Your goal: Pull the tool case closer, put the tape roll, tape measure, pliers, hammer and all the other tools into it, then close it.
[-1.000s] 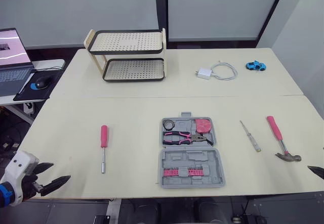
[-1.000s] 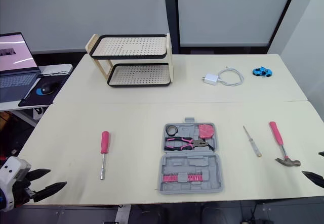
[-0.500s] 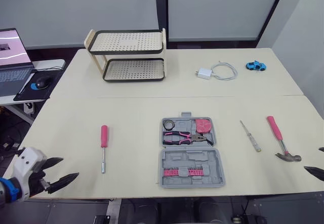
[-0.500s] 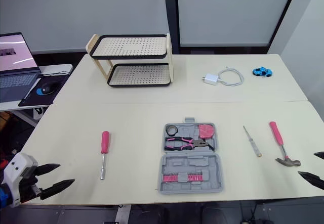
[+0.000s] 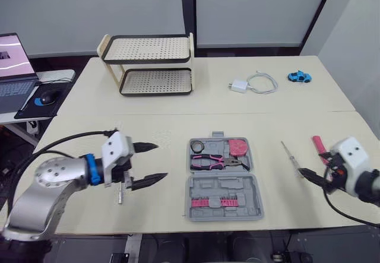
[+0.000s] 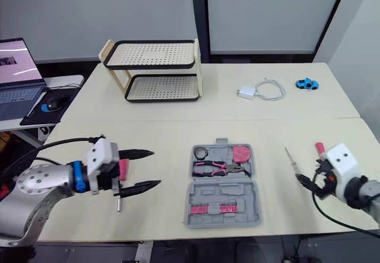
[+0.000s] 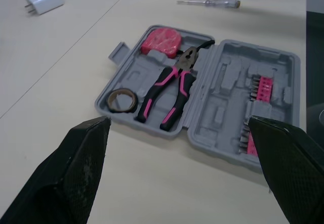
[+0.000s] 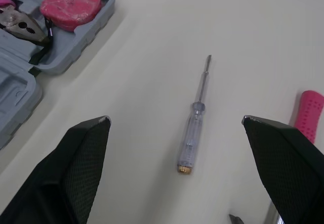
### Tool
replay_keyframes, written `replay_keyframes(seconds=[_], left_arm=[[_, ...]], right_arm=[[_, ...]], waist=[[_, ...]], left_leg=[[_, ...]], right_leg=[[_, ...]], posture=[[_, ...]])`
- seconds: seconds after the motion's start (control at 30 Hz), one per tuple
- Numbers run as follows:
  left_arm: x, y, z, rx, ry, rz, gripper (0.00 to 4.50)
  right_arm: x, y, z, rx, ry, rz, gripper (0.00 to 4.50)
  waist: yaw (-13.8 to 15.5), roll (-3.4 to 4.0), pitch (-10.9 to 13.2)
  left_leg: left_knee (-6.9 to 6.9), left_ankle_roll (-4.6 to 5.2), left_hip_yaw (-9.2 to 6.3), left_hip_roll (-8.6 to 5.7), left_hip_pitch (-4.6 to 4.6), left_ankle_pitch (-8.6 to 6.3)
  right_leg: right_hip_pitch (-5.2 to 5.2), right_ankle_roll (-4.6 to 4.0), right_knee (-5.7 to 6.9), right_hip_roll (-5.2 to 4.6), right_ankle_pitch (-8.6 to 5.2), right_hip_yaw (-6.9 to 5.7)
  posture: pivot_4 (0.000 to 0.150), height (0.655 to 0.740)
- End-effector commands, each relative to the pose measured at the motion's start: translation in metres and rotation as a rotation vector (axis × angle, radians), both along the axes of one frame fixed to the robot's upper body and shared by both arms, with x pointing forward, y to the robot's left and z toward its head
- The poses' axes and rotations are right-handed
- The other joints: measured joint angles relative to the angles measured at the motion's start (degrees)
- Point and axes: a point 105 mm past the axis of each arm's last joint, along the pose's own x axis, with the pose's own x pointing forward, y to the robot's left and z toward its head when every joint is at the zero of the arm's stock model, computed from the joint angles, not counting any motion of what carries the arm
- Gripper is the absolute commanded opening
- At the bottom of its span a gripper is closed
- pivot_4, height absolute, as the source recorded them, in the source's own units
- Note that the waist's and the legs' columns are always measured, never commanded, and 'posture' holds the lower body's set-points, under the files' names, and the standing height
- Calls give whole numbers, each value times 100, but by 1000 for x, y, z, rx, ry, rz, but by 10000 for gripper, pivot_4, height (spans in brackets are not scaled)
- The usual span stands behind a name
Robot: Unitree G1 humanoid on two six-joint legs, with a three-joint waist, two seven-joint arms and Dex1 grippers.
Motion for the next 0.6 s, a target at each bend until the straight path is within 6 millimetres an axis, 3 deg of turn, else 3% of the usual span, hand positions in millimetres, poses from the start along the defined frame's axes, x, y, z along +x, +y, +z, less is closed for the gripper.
replay_keyframes(seconds=[0.03, 0.37, 0.6], left_arm=[[-5, -20, 6, -14, -12, -89, 45000], [-2, -48, 10, -32, -30, -181, 45000], [-2, -54, 11, -30, -34, -198, 45000]], right_arm=[[18, 1, -8, -23, -19, -56, 44574], [56, -6, -36, -13, -14, -163, 44574], [61, -8, -44, 35, -12, -197, 44574]], waist=[[-19, -1, 1], [-12, 1, 1], [-14, 1, 1]], left_leg=[[1, 0, 0, 0, -1, 0], [4, -1, 2, -3, -5, 2], [7, -2, 1, -2, -7, 2]], right_leg=[[-1, 0, 0, 2, 0, 1], [-11, 0, 7, 2, 0, 5], [-18, 0, 20, 4, 0, 5]], posture=[[1500, 7400], [1500, 7400], [1500, 7400]])
